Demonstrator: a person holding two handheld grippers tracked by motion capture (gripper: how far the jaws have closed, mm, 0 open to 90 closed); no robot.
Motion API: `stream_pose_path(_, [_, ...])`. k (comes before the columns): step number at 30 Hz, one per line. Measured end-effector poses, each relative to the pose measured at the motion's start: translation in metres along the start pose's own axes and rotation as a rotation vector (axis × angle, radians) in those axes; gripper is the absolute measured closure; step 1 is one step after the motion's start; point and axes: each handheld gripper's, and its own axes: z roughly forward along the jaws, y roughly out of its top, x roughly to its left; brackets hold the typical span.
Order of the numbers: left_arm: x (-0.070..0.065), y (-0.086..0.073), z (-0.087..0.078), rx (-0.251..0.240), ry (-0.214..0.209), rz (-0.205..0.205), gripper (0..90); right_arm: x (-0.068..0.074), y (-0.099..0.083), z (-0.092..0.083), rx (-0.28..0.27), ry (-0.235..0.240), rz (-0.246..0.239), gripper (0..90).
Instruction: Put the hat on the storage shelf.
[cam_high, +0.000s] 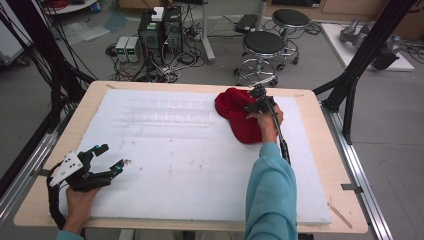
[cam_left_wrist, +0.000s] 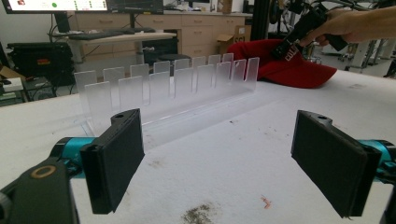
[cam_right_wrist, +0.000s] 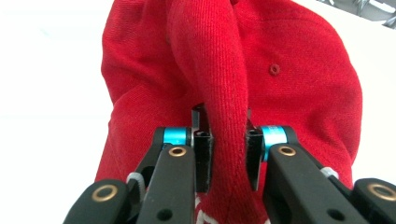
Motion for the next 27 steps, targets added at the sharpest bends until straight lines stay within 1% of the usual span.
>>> stream_pose_path(3, [0.000, 0.000, 0.000, 0.000, -0.002, 0.002, 17.3, 0.003, -0.001, -0.003, -0.021, -0.017, -0.025, 82.4])
stream_pose_path(5, [0.000, 0.000, 0.000, 0.000, -0.002, -0.001, 17.3, 0.005, -0.001, -0.006, -0.036, -0.024, -0.033, 83.0])
stream_pose_path(8, [0.000, 0.000, 0.000, 0.000, 0.001, -0.002, 17.1, 0.006, 0.000, -0.010, -0.044, -0.027, -0.051, 83.2])
stream_pose_path(10, [0.000, 0.000, 0.000, 0.001, 0.001, -0.002, 17.0, 0.007, 0.001, -0.014, -0.056, -0.038, -0.063, 83.4])
stream_pose_path(18, [0.001, 0.000, 0.000, 0.000, -0.004, -0.002, 16.7, 0.004, 0.002, -0.036, -0.115, -0.015, -0.042, 83.7])
stream_pose_path(22, [0.001, 0.000, 0.000, -0.001, -0.008, -0.005, 16.7, 0.004, 0.002, -0.047, -0.133, -0.009, -0.049, 83.9])
stream_pose_path(24, [0.002, 0.000, 0.000, 0.001, -0.003, -0.010, 16.9, 0.005, 0.002, -0.052, -0.146, -0.012, -0.054, 84.0])
stream_pose_path(27, [0.003, 0.000, 0.000, 0.002, 0.003, -0.024, 17.0, 0.006, 0.003, -0.061, -0.169, 0.003, -0.048, 84.0])
